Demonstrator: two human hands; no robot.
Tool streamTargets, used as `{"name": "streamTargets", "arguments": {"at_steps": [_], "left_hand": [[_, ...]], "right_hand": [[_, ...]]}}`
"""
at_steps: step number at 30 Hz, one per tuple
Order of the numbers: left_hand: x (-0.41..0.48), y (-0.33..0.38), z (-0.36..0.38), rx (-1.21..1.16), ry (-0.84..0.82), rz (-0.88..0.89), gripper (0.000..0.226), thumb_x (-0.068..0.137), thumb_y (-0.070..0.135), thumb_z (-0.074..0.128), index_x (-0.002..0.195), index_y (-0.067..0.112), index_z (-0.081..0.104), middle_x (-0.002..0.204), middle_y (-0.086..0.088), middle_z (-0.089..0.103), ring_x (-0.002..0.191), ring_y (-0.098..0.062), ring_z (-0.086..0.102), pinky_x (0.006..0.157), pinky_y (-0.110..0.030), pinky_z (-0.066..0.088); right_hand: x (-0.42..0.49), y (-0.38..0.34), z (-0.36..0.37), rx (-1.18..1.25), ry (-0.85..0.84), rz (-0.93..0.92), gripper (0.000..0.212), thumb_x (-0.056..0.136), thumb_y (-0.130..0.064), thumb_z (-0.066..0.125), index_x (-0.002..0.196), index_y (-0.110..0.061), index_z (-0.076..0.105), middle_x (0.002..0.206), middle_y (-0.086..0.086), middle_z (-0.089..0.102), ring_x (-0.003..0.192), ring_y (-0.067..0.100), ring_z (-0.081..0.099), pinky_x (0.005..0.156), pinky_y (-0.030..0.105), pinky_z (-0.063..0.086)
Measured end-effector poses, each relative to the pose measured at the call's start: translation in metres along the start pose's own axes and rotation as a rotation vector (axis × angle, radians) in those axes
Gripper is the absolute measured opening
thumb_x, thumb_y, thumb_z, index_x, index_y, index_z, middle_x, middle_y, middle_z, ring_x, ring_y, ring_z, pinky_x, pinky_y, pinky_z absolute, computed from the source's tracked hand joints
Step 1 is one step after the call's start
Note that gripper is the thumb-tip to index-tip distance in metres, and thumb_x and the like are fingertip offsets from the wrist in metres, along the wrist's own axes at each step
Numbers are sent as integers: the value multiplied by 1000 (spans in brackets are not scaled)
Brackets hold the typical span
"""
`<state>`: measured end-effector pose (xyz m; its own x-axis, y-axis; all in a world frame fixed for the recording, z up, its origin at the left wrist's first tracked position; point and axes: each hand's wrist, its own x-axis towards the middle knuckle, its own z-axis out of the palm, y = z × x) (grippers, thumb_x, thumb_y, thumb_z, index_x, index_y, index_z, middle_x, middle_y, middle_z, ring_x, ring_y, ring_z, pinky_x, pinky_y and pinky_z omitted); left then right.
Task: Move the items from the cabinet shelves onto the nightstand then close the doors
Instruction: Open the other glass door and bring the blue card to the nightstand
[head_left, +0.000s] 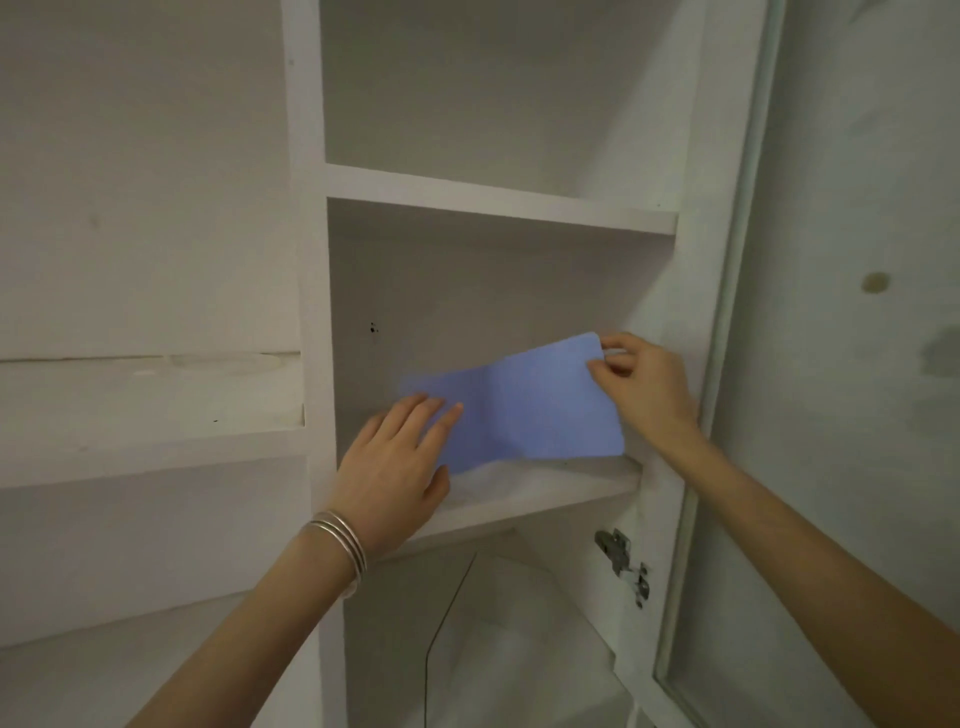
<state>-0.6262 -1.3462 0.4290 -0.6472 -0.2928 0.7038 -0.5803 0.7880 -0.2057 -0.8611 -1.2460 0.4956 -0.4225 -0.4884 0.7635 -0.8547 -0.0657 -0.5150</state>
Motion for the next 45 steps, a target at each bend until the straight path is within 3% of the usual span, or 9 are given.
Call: {"name": "streamTargets", "arguments": {"at_steps": [8, 15, 20, 25, 27, 31, 38, 42, 45], "left_hand": [[-28, 26, -47, 20, 25, -48, 53, 78, 31, 40, 121, 7, 58, 120, -12, 61, 110, -31, 57, 85, -40, 48], [-111, 62, -83, 27, -86, -189, 47, 79, 37, 41, 114, 14, 63, 107, -2, 66, 93, -24, 64, 80, -31, 49], [-193, 88, -119, 79, -177, -114, 38, 89, 41, 42, 110, 18, 64, 116, 0, 63, 109, -21, 55, 93, -29, 34], [-292, 120, -173, 46, -345, -91, 38, 90, 50, 47, 106, 21, 67, 117, 2, 64, 110, -18, 57, 97, -31, 36], [-330, 132, -195, 54, -375, -127, 35, 88, 46, 51, 107, 21, 67, 115, 2, 65, 106, -18, 58, 94, -29, 38], [-399, 163, -243, 88, -282, -257, 22, 91, 27, 53, 99, 18, 71, 101, 3, 70, 89, -18, 65, 77, -33, 52], [-516, 225, -354, 273, -124, -585, 34, 97, 27, 43, 90, 19, 75, 95, 6, 73, 85, -11, 69, 68, -26, 56], [-584, 255, -420, 301, -22, -783, 37, 98, 33, 43, 90, 15, 75, 95, 6, 72, 86, -10, 69, 68, -27, 55], [-638, 273, -473, 297, 77, -930, 33, 95, 36, 47, 92, 16, 73, 95, 9, 71, 90, -5, 66, 72, -29, 54]], "right_hand": [[-8, -33, -51, 126, -74, -38, 15, 84, -16, 65, 97, -9, 70, 85, 0, 68, 80, 6, 58, 63, 2, 37], [-42, -66, -57, 182, -285, -127, 16, 85, -19, 66, 98, -12, 70, 81, -7, 64, 81, 4, 57, 63, -1, 35], [-86, -88, -38, 306, -463, -177, 15, 84, -20, 67, 99, -16, 68, 82, -6, 64, 76, 0, 56, 62, -2, 35], [-157, -125, -6, 402, -718, -276, 19, 84, -17, 66, 102, -11, 69, 88, -1, 66, 69, -13, 55, 63, 0, 36], [-185, -148, 6, 434, -801, -330, 18, 84, -16, 66, 100, -9, 70, 89, 0, 66, 74, -7, 57, 64, 1, 37], [-244, -205, 21, 512, -973, -431, 12, 85, -18, 65, 95, -14, 71, 86, -1, 67, 78, 4, 57, 62, 0, 36], [-354, -315, 28, 687, -1317, -524, 6, 85, -20, 66, 91, -20, 66, 83, -1, 66, 81, 9, 57, 67, 13, 40], [-423, -373, 21, 842, -1579, -595, 31, 83, -11, 67, 109, -23, 58, 100, -3, 62, 81, 14, 64, 68, 15, 51], [-472, -425, 7, 973, -1617, -612, 36, 84, -2, 63, 116, -18, 55, 102, 5, 63, 76, 16, 69, 65, 21, 54]]}}
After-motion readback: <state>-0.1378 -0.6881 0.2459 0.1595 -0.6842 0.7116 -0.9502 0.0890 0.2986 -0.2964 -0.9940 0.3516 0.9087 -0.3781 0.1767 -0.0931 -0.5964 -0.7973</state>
